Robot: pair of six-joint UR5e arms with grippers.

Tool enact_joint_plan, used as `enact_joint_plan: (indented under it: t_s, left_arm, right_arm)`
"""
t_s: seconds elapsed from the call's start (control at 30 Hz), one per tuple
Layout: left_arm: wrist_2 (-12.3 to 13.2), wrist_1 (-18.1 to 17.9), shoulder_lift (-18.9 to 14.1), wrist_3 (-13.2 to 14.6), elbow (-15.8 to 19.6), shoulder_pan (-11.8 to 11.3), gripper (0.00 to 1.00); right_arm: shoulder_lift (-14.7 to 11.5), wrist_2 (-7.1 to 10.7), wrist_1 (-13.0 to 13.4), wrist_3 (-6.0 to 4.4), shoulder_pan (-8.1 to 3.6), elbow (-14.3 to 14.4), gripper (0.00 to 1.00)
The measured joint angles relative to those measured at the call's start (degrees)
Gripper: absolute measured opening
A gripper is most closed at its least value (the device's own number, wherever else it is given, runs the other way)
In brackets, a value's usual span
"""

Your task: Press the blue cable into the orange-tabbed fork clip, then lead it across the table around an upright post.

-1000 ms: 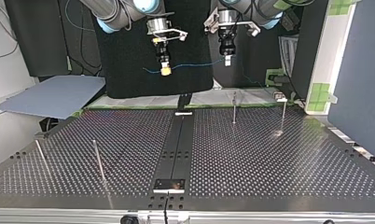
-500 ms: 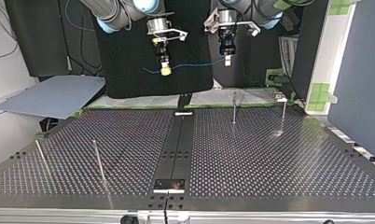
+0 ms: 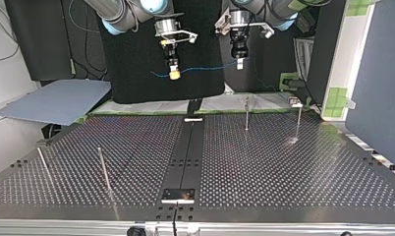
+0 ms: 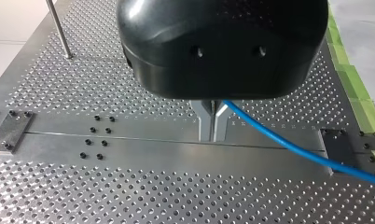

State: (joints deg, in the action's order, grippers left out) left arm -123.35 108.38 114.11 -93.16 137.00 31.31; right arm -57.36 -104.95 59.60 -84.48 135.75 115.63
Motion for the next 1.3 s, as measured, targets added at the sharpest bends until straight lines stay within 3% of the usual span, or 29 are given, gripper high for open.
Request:
enact_joint_plan:
  t_s: [0.53, 0.83, 1.1, 1.3]
  left_arm:
    - [0.3, 0.0, 0.3, 0.1, 0.2, -0.2, 0.01]
    - [0.6, 0.1, 4.6, 0.2, 1.4, -0.5, 0.01]
    - [0.6, 0.1, 5.5, 0.2, 1.4, -0.5, 0.01]
    - [0.6, 0.1, 5.5, 0.2, 1.4, -0.5, 0.01]
  right_arm:
    - [0.0, 0.00, 0.0, -0.01, 0.00, 0.0, 0.00]
    - [0.0, 0.00, 0.0, 0.00, 0.00, 0.0, 0.00]
    - [0.0, 0.00, 0.0, 0.00, 0.00, 0.0, 0.00]
    - [1.3, -0.14, -1.3, 0.63, 1.33, 1.1, 0.00]
